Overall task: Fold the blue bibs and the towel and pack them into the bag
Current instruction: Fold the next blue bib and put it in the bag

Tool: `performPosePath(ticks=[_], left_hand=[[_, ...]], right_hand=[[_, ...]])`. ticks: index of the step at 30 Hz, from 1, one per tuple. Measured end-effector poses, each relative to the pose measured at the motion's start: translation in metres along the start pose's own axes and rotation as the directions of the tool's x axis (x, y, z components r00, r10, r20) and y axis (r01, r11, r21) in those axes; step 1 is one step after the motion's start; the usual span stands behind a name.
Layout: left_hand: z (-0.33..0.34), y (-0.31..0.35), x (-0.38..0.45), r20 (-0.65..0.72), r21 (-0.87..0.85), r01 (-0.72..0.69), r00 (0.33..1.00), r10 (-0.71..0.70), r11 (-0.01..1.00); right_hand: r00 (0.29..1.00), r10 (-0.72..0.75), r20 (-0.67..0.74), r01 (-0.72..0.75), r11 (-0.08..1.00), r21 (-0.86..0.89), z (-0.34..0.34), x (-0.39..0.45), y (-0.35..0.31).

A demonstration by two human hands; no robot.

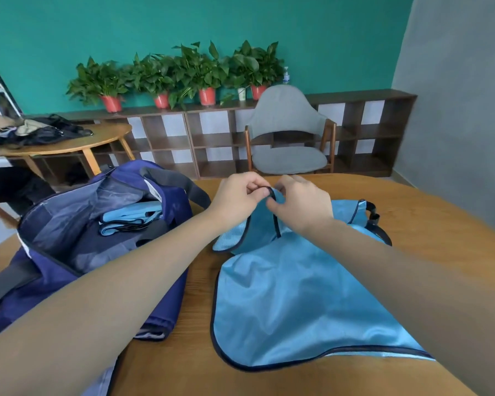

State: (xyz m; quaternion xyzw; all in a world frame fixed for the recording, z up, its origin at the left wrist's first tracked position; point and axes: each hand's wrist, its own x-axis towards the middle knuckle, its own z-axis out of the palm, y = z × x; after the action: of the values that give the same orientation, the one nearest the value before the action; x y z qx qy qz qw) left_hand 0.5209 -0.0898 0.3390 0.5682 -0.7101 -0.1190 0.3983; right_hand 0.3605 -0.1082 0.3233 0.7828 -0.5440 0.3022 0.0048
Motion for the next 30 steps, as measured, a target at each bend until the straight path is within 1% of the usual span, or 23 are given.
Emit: performPosePath(ticks=[2, 5, 7, 9, 12, 14, 16, 19, 21, 23, 27, 29, 30], left_hand=[[-0.006, 0.006, 0.0, -0.038, -0.031, -0.023, 0.999, 0.022, 0.999], [-0.015, 0.014, -0.001, -0.071, -0.028, -0.047, 0.996, 0.045, 0.998], [-0.021, 0.019, -0.004, -0.102, 0.021, -0.056, 0.993, 0.058, 0.998], [-0.027, 0.023, -0.006, -0.124, 0.064, -0.064, 0.99, 0.072, 0.996], [-0.036, 0.027, -0.008, -0.077, 0.155, -0.074, 0.993, 0.087, 0.985], [-0.041, 0.027, -0.007, -0.032, 0.241, -0.099, 0.993, 0.11, 0.965], [-0.046, 0.024, -0.006, -0.023, 0.284, -0.099, 0.994, 0.11, 0.954], [-0.051, 0.018, -0.003, -0.056, 0.291, -0.028, 0.997, 0.046, 0.956], [-0.053, 0.015, -0.004, -0.058, 0.308, -0.001, 0.998, 0.019, 0.951], [-0.055, 0.013, -0.005, -0.086, 0.278, 0.016, 0.996, 0.008, 0.96], [-0.062, 0.018, -0.016, -0.16, 0.09, 0.083, 0.985, -0.068, 0.992], [-0.066, 0.022, -0.025, -0.166, 0.045, 0.077, 0.984, -0.069, 0.996], [-0.069, 0.025, -0.03, -0.172, 0.03, 0.065, 0.983, -0.059, 0.997]], right_hand=[[0.997, -0.012, -0.071, 0.014, 0.999, 0.034, -0.008, 0.001, -0.006], [0.995, 0.041, -0.086, -0.026, 0.986, 0.165, -0.022, 0.001, -0.012], [0.991, 0.092, -0.096, -0.068, 0.971, 0.229, -0.033, 0.0, -0.012], [0.987, 0.135, -0.088, -0.111, 0.963, 0.244, -0.044, 0.0, -0.005], [0.982, 0.186, -0.037, -0.17, 0.951, 0.258, -0.061, 0.0, 0.01], [0.983, 0.179, -0.044, -0.166, 0.963, 0.212, -0.076, 0.001, 0.021], [0.985, 0.161, -0.059, -0.154, 0.982, 0.109, -0.093, 0.001, 0.033], [0.982, 0.183, -0.053, -0.186, 0.98, -0.063, -0.115, 0.002, 0.055], [0.976, 0.213, -0.043, -0.217, 0.967, -0.132, -0.127, -0.001, 0.067], [0.971, 0.236, -0.03, -0.238, 0.966, -0.103, -0.138, -0.005, 0.077], [0.958, 0.286, 0.029, -0.287, 0.954, 0.085, -0.155, -0.015, 0.09], [0.954, 0.3, 0.02, -0.299, 0.94, 0.162, -0.161, -0.025, 0.092], [0.959, 0.284, 0.005, -0.281, 0.944, 0.175, -0.163, -0.03, 0.094]])
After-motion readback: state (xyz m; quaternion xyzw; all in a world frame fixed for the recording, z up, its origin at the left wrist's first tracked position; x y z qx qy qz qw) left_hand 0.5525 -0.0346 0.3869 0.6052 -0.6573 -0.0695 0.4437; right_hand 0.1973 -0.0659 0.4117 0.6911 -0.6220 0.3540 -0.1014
